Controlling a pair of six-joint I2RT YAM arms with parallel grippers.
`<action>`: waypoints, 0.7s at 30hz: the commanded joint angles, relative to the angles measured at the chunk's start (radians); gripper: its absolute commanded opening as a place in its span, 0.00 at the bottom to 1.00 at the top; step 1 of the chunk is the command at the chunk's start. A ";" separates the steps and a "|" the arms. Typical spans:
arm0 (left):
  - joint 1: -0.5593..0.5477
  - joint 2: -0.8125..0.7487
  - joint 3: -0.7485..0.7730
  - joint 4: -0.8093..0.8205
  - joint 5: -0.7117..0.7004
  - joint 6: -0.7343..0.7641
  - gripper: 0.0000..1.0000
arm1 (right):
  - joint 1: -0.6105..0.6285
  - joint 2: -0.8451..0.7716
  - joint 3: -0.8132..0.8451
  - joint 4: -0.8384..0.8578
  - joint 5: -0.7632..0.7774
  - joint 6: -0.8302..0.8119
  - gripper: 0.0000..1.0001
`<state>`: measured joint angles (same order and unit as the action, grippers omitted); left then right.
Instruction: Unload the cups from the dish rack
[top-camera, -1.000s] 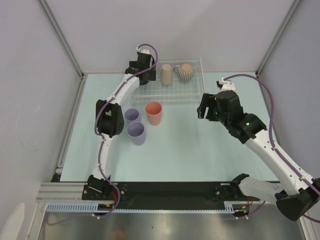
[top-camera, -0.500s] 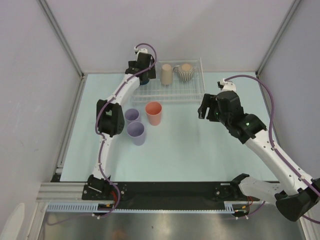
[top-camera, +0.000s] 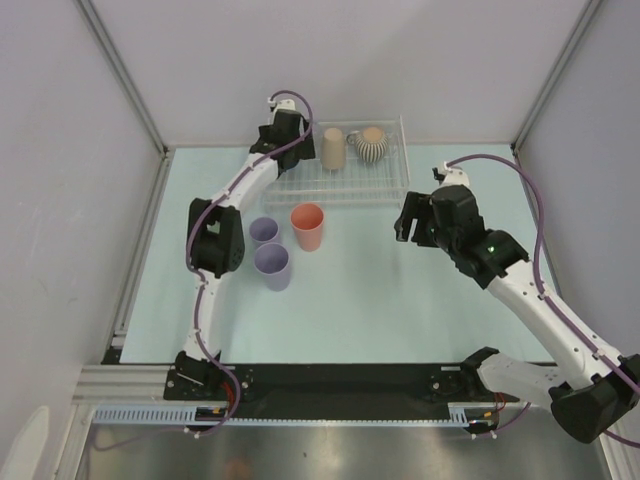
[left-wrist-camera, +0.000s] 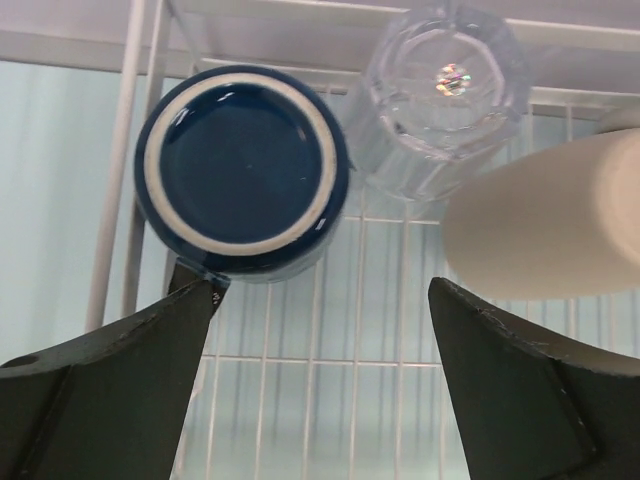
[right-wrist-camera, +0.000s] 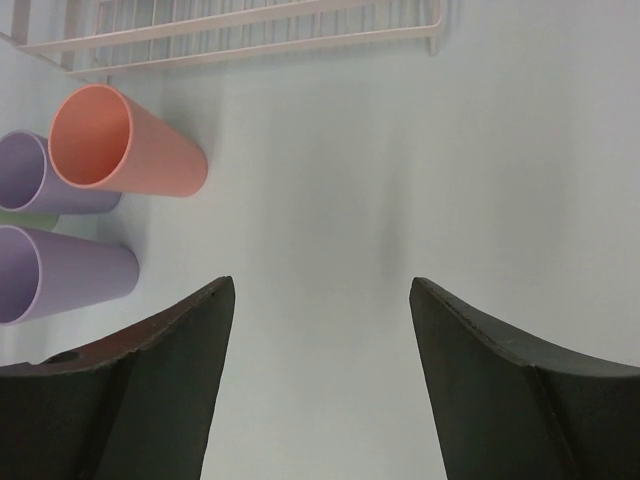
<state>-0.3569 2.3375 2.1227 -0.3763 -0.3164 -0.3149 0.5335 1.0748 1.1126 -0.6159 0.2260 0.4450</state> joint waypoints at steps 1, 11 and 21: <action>-0.048 -0.026 0.118 0.037 0.068 0.036 0.96 | -0.004 -0.027 -0.002 0.030 -0.002 0.020 0.77; -0.082 0.019 0.183 0.048 0.117 0.017 0.99 | -0.024 -0.036 -0.011 0.018 -0.008 0.004 0.77; -0.088 0.089 0.235 0.056 0.192 0.011 1.00 | -0.043 -0.042 -0.022 0.021 -0.025 -0.005 0.76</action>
<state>-0.4458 2.4012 2.3028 -0.3462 -0.1837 -0.3054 0.4984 1.0550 1.0988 -0.6155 0.2092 0.4473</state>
